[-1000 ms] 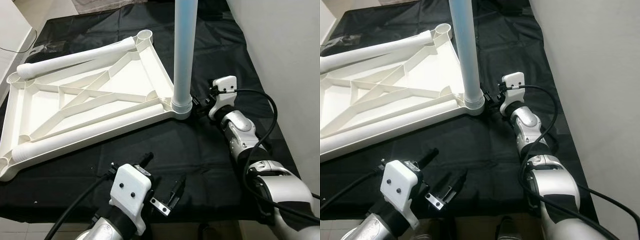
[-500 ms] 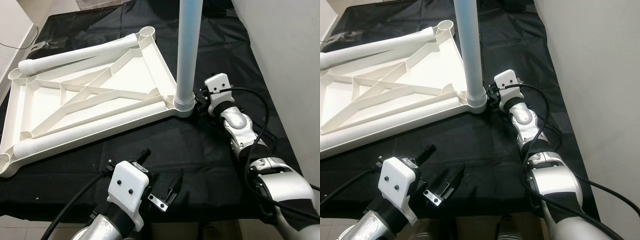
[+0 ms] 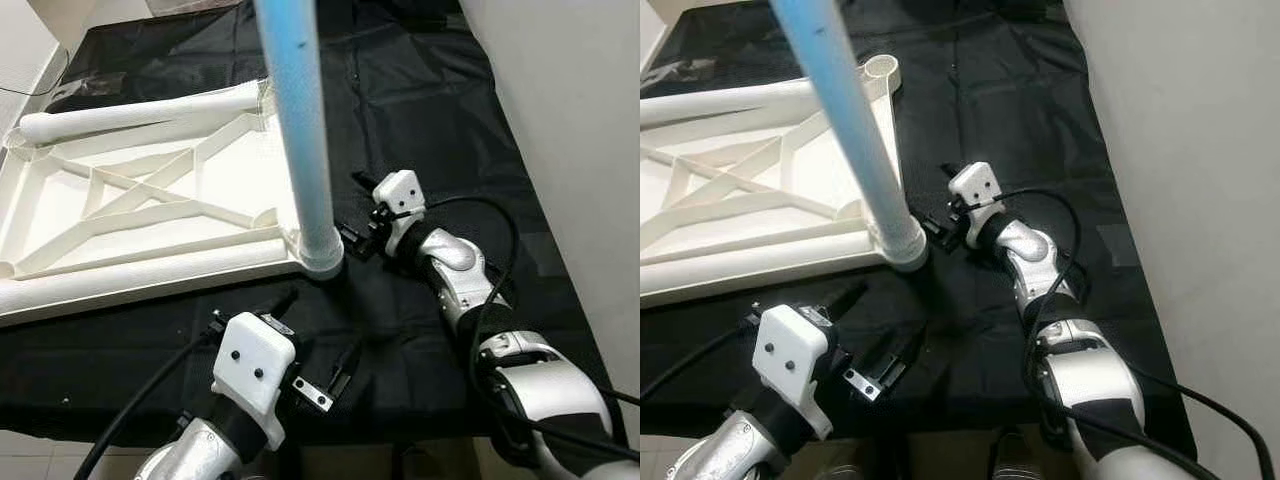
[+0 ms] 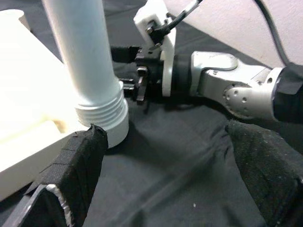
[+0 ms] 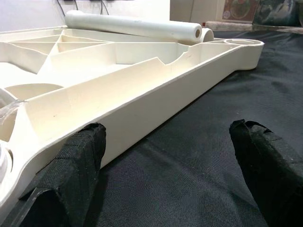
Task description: Building children table
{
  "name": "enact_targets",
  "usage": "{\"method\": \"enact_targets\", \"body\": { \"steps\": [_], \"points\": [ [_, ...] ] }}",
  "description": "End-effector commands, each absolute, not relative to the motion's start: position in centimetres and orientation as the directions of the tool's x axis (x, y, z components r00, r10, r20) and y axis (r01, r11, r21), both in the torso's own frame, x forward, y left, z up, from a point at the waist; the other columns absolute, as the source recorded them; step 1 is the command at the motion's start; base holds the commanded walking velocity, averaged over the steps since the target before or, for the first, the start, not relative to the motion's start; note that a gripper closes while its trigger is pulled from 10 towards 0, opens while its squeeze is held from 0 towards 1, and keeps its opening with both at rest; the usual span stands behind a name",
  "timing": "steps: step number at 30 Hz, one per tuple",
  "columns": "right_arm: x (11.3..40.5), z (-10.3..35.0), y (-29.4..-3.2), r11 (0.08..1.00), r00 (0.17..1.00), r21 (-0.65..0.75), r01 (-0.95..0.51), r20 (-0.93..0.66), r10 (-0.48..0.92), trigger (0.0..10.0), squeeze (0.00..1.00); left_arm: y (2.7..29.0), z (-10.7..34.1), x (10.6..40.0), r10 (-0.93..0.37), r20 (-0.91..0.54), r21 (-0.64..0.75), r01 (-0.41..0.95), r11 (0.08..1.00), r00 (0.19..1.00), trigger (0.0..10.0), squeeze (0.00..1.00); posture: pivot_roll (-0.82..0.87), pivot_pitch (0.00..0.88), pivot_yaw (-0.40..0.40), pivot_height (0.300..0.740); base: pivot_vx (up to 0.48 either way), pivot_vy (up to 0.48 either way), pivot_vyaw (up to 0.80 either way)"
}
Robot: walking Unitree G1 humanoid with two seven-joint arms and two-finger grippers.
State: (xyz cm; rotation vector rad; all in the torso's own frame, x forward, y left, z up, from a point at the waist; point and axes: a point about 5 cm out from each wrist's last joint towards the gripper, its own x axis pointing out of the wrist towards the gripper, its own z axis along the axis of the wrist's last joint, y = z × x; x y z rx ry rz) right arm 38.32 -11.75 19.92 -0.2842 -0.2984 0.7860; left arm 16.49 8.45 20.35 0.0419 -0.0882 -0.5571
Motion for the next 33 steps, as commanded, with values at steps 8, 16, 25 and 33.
{"method": "enact_targets", "body": {
  "steps": [8, 16, 25, 33],
  "points": [
    [36.4, 18.4, -9.8, 0.462, 0.455, -0.330, -0.823, 0.104, 0.884, 10.0, 0.00, 8.8, 19.9, 16.6, -0.516, 0.043, 0.073, 0.512, 0.856, 0.856, 10.0, 0.00, 0.18, 0.331, 0.099, 0.740, 0.000, 0.000, 0.00],
    [34.8, 17.6, -8.7, 0.312, 0.303, -0.310, -0.898, 0.079, 0.950, 10.0, 0.00, 8.5, 19.7, 16.3, -0.526, 0.037, 0.066, 0.523, 0.850, 0.850, 10.0, 0.00, 0.17, 0.320, 0.097, 0.740, 0.000, 0.000, 0.00],
    [34.8, 17.1, -8.2, 0.321, 0.317, -0.320, -0.892, 0.066, 0.946, 10.0, 0.00, 8.1, 19.1, 16.1, -0.533, 0.018, 0.057, 0.532, 0.845, 0.846, 10.0, 0.00, 0.17, 0.291, 0.087, 0.740, 0.000, 0.000, 0.00],
    [36.4, 16.9, -11.1, 0.459, 0.481, -0.297, -0.837, -0.002, 0.877, 10.0, 0.00, 8.1, 18.0, 16.2, -0.541, -0.015, 0.064, 0.540, 0.839, 0.841, 10.0, 0.00, 0.15, 0.251, 0.078, 0.740, 0.000, 0.000, 0.00]
  ]
}}
